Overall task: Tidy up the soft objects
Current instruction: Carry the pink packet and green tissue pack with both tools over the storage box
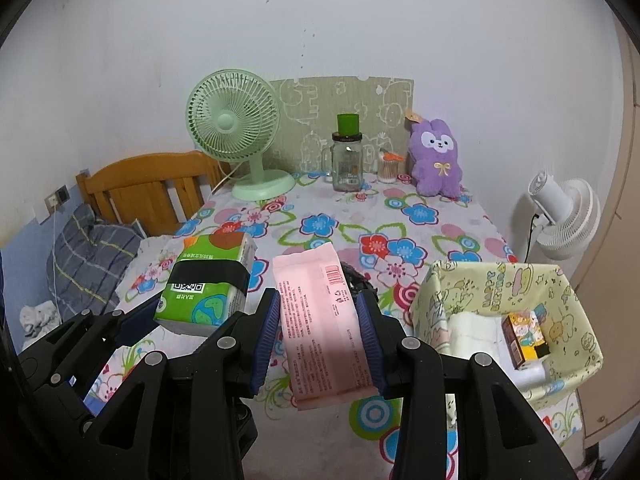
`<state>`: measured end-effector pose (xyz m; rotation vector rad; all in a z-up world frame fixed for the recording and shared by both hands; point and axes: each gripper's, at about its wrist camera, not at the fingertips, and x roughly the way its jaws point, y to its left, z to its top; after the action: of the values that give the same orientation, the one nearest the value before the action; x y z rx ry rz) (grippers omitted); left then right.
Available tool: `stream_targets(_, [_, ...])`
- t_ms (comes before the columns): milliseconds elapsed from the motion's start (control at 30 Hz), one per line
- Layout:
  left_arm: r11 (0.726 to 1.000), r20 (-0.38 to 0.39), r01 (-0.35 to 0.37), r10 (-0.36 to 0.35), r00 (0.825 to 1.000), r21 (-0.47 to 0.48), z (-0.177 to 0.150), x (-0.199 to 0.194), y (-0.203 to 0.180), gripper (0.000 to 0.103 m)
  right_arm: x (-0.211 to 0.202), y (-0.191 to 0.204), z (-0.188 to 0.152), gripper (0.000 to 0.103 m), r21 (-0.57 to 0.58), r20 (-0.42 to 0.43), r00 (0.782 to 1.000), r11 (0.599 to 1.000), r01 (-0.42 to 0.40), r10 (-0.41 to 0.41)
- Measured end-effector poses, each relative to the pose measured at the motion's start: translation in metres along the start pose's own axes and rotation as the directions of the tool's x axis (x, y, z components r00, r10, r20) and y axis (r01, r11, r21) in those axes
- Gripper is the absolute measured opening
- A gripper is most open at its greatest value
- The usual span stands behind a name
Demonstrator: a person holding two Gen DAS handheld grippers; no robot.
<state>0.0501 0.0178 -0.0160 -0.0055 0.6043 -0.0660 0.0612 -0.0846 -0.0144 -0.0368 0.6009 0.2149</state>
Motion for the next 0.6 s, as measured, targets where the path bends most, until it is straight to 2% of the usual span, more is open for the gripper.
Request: stream_targets(600, [1.000,-0.005,-0.014,0.014,1.000,0.001,0.024,0.024,-0.024,0.052,0.017,-0.033,0.020,0.043,0.030,0.001,1.000,0.999,0.024,-0.024])
